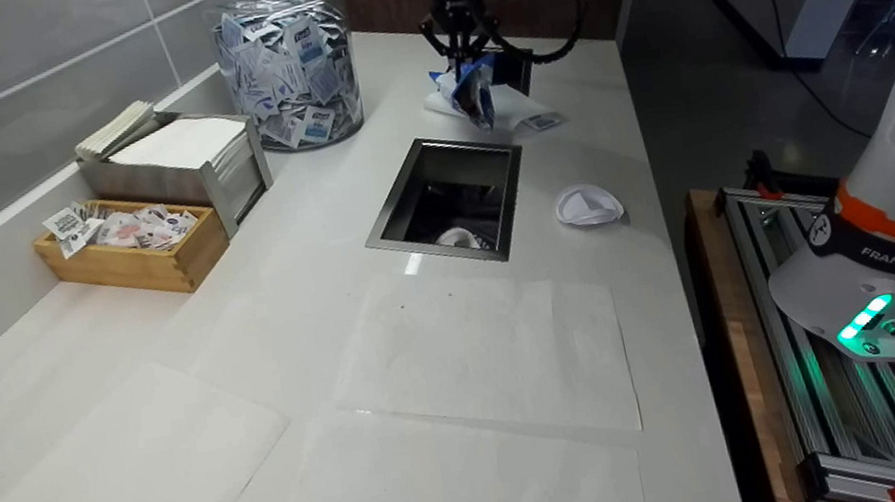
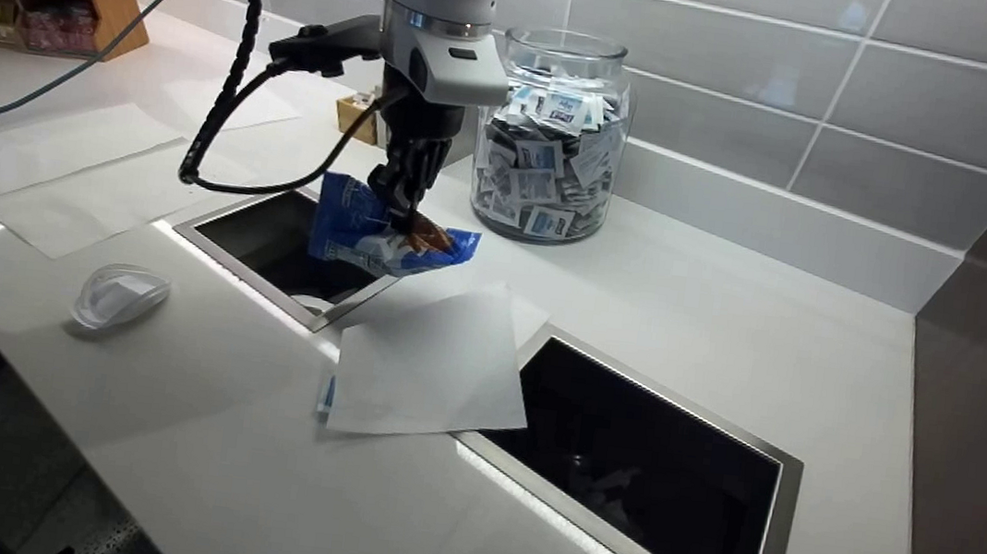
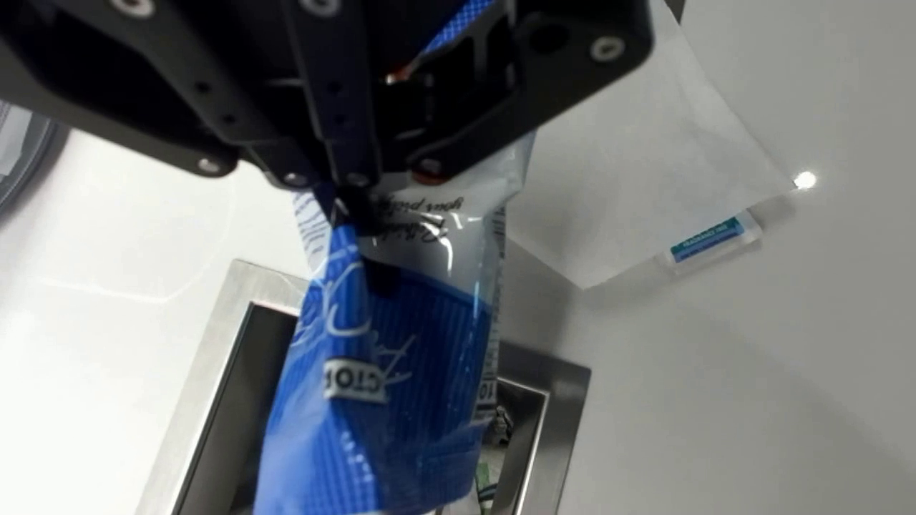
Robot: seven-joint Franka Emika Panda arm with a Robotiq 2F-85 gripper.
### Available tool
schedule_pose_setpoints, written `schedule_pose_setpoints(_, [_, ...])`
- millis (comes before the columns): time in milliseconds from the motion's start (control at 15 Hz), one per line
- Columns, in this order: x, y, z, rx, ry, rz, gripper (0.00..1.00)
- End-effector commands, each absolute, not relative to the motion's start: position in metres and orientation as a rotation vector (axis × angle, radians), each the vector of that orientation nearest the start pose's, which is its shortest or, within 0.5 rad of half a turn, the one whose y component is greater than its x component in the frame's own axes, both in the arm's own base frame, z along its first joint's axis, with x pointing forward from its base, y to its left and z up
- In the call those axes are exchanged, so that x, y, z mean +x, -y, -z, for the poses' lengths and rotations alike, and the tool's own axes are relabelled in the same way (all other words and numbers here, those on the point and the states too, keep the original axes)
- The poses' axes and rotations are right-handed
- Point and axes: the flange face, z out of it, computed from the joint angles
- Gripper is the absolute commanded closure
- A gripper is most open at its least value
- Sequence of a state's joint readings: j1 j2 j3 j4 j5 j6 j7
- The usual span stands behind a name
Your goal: Pour the contents in the blue packet into the trash chute on the left
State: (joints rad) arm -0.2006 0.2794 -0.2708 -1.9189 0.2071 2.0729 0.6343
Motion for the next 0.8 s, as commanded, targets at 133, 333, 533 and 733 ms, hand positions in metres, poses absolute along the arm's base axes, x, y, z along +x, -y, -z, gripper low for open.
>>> schedule_pose_setpoints(133, [0.539,0.227,-0.359,-2.572,-1.811,-0.120,1.00])
schedule_pose_setpoints(333, [0.539,0.187,-0.368,-2.618,-1.884,-0.050,1.00])
schedule_pose_setpoints(533, [0.540,0.153,-0.368,-2.582,-1.980,0.032,1.00])
schedule_pose_setpoints(733, [0.537,0.127,-0.360,-2.540,-2.129,0.131,1.00])
